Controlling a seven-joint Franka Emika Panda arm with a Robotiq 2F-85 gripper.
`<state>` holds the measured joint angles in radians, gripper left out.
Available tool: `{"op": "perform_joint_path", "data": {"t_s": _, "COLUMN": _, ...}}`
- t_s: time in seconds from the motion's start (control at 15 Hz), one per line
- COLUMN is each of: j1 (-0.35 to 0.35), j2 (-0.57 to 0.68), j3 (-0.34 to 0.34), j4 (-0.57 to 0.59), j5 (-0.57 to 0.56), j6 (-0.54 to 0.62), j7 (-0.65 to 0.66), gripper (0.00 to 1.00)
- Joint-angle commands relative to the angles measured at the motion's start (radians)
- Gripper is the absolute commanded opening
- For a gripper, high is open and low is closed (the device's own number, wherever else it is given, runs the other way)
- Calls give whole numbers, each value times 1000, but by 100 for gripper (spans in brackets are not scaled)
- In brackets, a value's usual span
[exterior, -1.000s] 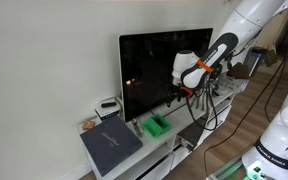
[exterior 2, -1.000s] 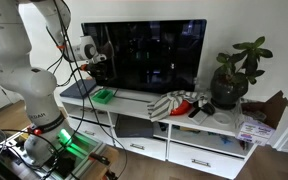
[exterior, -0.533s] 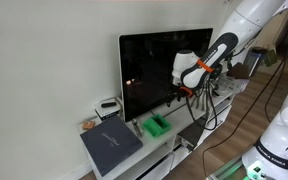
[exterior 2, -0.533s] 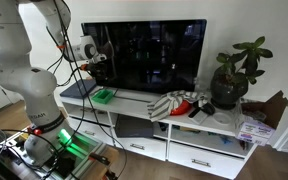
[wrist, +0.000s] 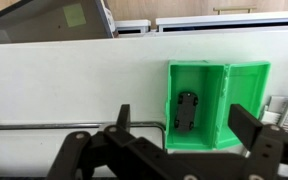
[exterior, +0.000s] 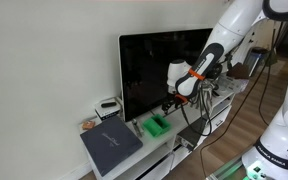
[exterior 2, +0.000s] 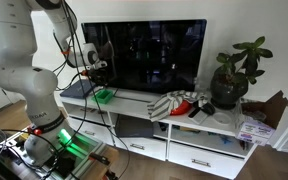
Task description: Pick up the green lunch box and move it to the left of the tv stand
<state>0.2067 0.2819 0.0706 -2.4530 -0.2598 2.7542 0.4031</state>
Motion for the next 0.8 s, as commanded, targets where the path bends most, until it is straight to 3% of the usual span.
{"op": "perform_joint_path", "data": {"t_s": 0.0, "j1": 95, "j2": 121, "j3": -66, "j4": 64, "j5": -39, "j6": 45, "j7": 73, "gripper": 100}}
{"op": "perform_joint_path", "data": {"t_s": 0.47, "j1": 227, "j2": 259, "j3": -136, "j4": 160, "j5": 20, "j6": 105, "j7": 100, "gripper": 100}}
{"op": "perform_joint_path", "data": {"t_s": 0.73, "j1": 231, "j2": 325, "j3": -130, "j4": 225, "j5": 44, "j6": 109, "j7": 65, "gripper": 100}}
